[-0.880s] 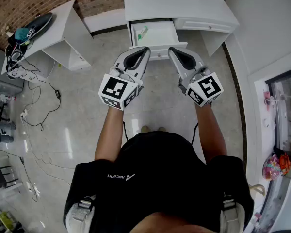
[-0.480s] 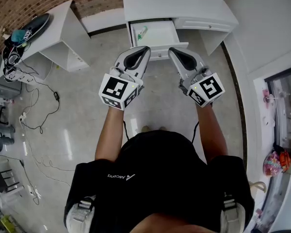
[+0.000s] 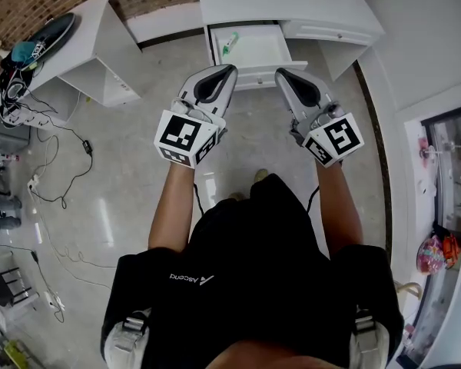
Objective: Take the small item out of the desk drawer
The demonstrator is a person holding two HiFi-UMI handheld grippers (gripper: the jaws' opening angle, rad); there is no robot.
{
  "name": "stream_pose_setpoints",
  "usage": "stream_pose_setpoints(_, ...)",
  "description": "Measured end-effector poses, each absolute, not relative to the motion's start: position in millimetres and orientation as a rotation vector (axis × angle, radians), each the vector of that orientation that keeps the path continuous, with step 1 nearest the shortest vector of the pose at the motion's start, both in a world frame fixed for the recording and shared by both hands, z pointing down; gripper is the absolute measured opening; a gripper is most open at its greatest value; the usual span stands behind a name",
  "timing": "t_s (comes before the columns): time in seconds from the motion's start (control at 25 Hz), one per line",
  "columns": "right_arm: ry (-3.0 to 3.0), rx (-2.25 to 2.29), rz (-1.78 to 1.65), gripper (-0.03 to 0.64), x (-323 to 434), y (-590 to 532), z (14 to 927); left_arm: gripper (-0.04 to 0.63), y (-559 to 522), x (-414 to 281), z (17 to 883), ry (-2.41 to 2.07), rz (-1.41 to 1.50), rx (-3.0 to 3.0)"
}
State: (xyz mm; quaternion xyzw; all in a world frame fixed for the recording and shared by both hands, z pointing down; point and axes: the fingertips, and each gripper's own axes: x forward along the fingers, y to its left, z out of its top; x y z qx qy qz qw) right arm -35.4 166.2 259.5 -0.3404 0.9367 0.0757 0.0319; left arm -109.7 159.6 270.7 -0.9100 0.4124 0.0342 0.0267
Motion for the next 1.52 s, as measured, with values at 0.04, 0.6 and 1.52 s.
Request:
stream_pose_setpoints(0.04,2.885,-1.05,0.231,0.002,-36.7,163.3,261.1,-0.002,156.5,-111.4,272.8,1.276,0.102,-2.812)
stream_pose_setpoints(0.6,2.913,-1.013,0.235,0.002,-30.4,49.1,292.1,-0.002,44.5,-106.8,311.2,1.341,0.017,-2.81)
stream_pose_setpoints(1.52,3.046,-0.809,0.114,0.002,14.0,-209.0,346.5,-0.002,-216.7,-76.1,426.5,1.629,-0.384,-2.798)
